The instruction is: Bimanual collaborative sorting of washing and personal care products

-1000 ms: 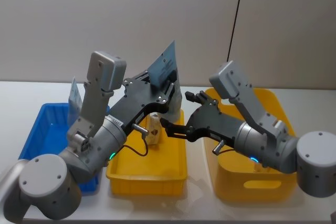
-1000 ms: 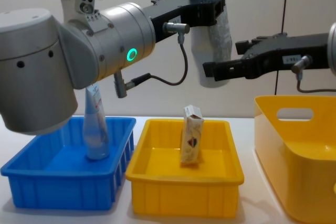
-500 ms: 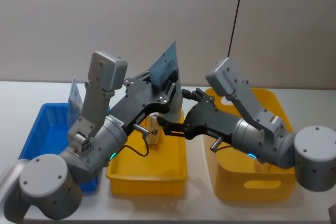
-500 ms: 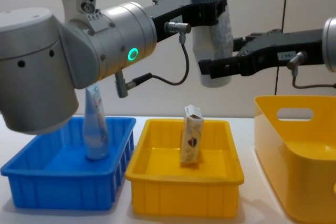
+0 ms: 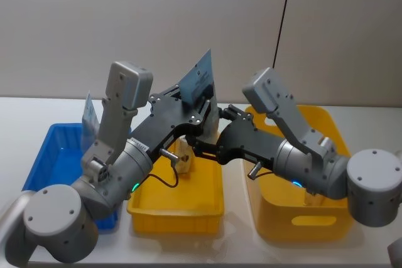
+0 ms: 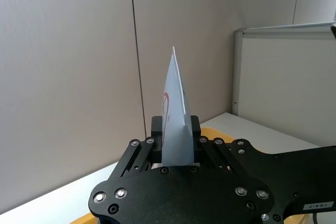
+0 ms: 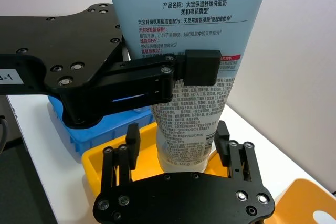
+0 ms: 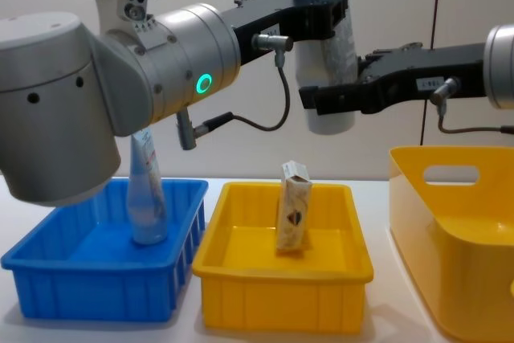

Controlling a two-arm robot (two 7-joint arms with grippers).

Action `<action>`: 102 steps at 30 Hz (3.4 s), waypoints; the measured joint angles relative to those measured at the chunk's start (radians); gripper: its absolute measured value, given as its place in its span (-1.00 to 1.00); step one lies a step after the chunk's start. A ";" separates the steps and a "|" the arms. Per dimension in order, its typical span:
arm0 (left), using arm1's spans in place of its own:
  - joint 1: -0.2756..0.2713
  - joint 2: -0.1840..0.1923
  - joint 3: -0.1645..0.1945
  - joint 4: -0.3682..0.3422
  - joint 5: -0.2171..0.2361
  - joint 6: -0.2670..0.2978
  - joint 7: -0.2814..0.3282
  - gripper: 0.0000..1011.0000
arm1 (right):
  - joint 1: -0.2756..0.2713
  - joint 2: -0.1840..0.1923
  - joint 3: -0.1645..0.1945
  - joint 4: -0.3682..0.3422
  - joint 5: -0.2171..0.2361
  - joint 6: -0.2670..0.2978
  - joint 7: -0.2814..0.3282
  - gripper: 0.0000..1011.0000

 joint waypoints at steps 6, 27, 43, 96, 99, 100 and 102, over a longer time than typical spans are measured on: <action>0.000 0.000 0.000 0.000 0.000 0.000 0.000 -0.50 | 0.006 -0.003 -0.006 0.009 0.002 -0.010 -0.006 0.43; 0.000 0.000 0.000 0.000 0.000 0.000 0.000 0.41 | 0.004 -0.003 -0.011 0.016 0.014 -0.016 -0.043 -0.55; 0.000 0.000 0.000 0.000 0.000 0.000 0.000 0.98 | -0.061 0.002 0.065 -0.028 0.017 0.042 -0.165 -0.69; 0.000 0.000 0.000 0.000 0.000 0.000 0.000 0.98 | -0.062 -0.046 0.369 0.138 0.123 0.368 -0.351 0.98; 0.000 0.000 0.000 0.000 0.000 0.000 0.000 0.98 | -0.060 -0.047 0.371 0.142 0.124 0.372 -0.352 0.98; 0.000 0.000 0.000 0.000 0.000 0.000 0.000 0.98 | -0.059 -0.047 0.372 0.144 0.124 0.373 -0.352 0.98; 0.000 0.000 0.000 0.000 0.000 0.000 0.000 0.98 | -0.058 -0.048 0.373 0.146 0.125 0.375 -0.352 0.98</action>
